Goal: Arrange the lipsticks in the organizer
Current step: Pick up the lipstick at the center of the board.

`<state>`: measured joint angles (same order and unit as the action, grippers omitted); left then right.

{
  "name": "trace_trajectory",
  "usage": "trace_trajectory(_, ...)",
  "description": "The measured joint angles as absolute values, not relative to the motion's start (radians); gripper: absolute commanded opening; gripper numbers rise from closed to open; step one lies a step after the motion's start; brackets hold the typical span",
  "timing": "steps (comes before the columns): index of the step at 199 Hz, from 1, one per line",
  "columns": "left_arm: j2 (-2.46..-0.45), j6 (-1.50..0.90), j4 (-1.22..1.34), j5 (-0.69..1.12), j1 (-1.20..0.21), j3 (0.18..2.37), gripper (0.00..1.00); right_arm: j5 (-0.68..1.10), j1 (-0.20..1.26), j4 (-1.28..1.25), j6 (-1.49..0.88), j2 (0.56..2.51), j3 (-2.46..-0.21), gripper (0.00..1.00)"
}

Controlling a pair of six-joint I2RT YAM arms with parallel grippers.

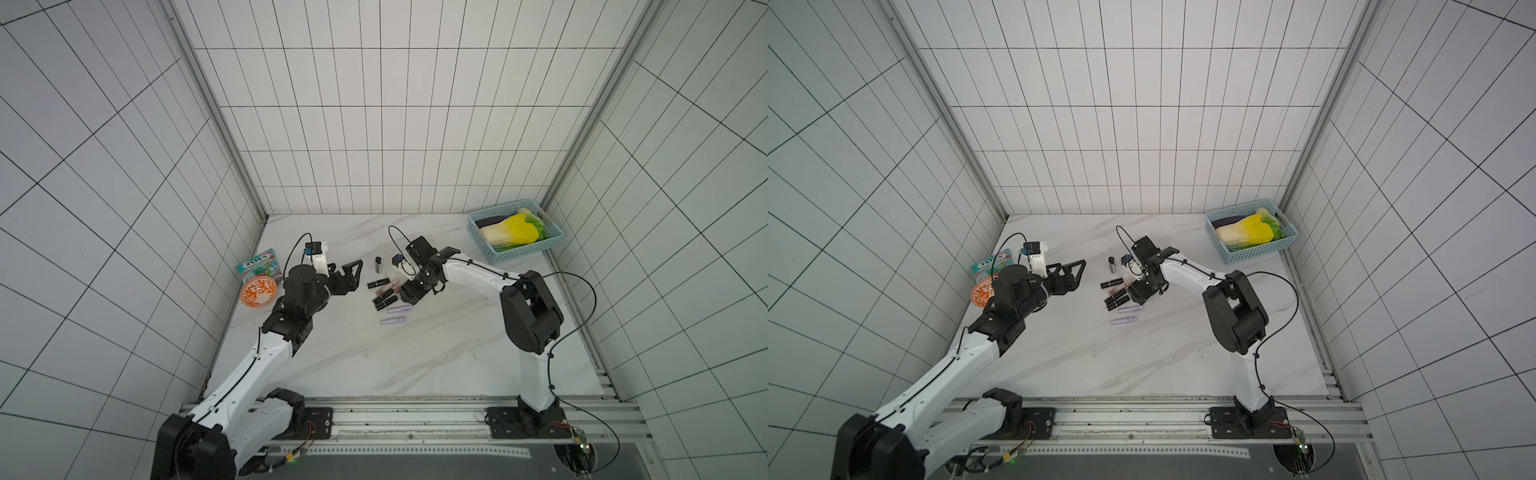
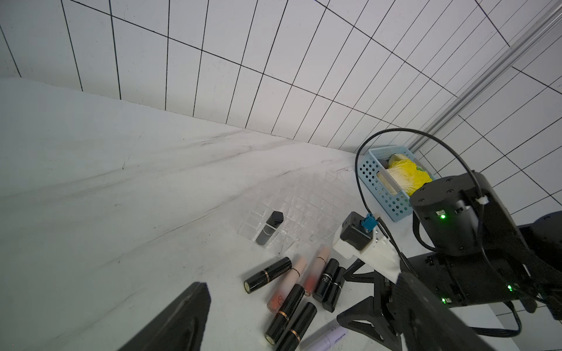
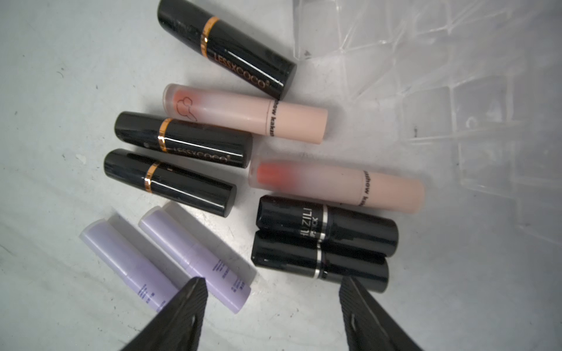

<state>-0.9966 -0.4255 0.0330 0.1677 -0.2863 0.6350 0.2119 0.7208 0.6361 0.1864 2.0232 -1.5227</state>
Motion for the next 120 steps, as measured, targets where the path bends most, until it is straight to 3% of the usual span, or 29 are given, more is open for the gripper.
trace_trajectory(120, -1.015, -0.426, 0.034, 0.189, -0.286, 0.635, 0.93, 0.293, 0.679, 0.626, 0.191, 2.063, -1.549, 0.73)
